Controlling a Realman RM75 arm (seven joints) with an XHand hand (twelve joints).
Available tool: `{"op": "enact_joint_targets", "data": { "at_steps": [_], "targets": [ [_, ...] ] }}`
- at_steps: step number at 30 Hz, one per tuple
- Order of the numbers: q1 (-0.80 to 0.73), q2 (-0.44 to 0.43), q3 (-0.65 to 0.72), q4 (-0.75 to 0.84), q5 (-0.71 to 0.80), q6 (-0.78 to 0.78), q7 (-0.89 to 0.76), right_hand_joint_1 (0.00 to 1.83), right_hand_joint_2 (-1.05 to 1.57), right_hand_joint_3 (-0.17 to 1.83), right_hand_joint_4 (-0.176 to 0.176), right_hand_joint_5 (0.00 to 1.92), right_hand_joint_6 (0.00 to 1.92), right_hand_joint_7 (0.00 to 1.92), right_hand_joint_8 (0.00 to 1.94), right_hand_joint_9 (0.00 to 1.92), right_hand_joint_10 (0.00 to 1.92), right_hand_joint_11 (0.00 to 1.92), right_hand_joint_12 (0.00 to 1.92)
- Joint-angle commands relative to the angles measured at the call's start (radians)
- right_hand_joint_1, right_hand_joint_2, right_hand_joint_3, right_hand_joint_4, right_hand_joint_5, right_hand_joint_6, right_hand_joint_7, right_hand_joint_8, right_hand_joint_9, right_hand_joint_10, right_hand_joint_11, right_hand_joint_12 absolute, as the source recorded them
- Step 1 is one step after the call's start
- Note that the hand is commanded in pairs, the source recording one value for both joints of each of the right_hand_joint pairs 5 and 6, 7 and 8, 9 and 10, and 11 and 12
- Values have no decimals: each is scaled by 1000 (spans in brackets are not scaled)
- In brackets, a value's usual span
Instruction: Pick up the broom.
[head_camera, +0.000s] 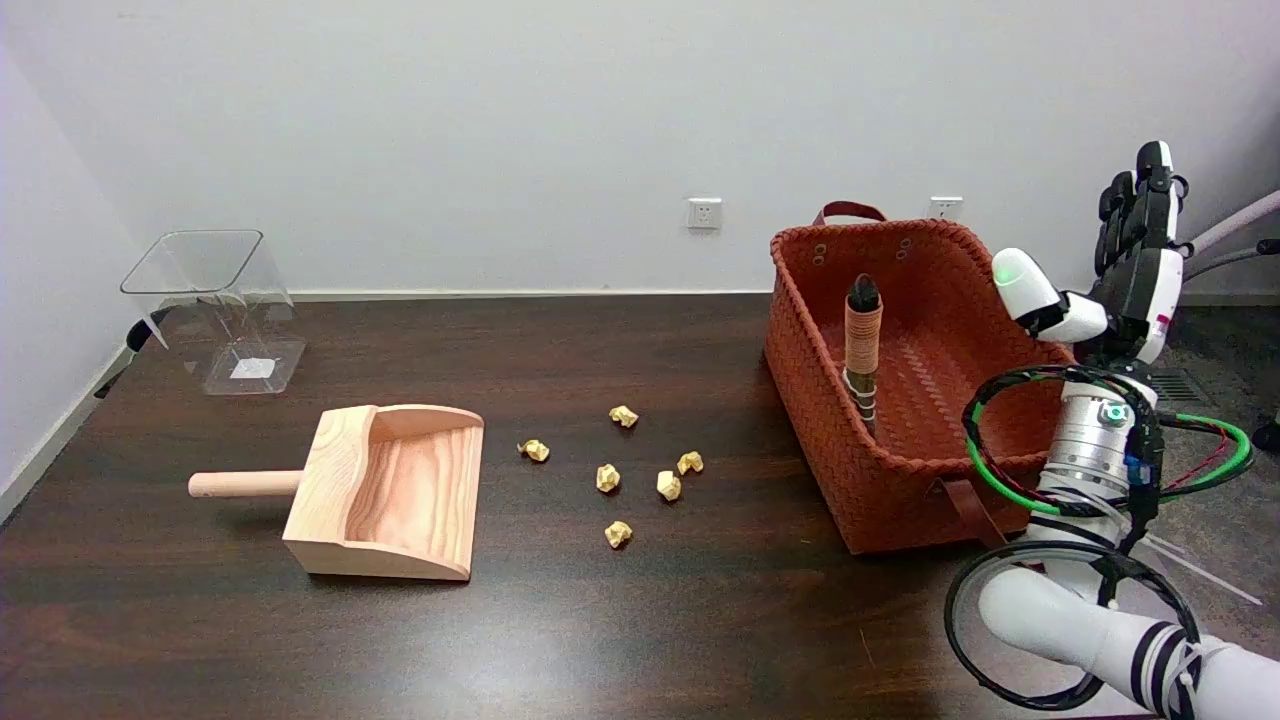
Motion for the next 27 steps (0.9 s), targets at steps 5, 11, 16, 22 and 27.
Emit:
{"op": "enact_joint_targets", "data": {
  "at_steps": [5,11,16,22,27],
  "targets": [
    [-7,-1,9,-4,14,8,1,979,-199,1023,0,116,116,0,0,116,116,116,116],
    [-29,3,52,6,13,6,1,978,-196,1022,0,117,117,0,0,117,117,117,117],
    [-41,3,42,-5,11,5,1,978,-195,1022,0,117,117,0,0,117,117,117,117],
    [-54,6,2,-62,-6,-13,-8,979,-192,1016,0,117,117,0,0,117,117,117,117],
    [-76,6,-1,-123,-55,-58,-25,998,-188,965,0,115,115,0,0,115,115,115,115]
  ]
}}
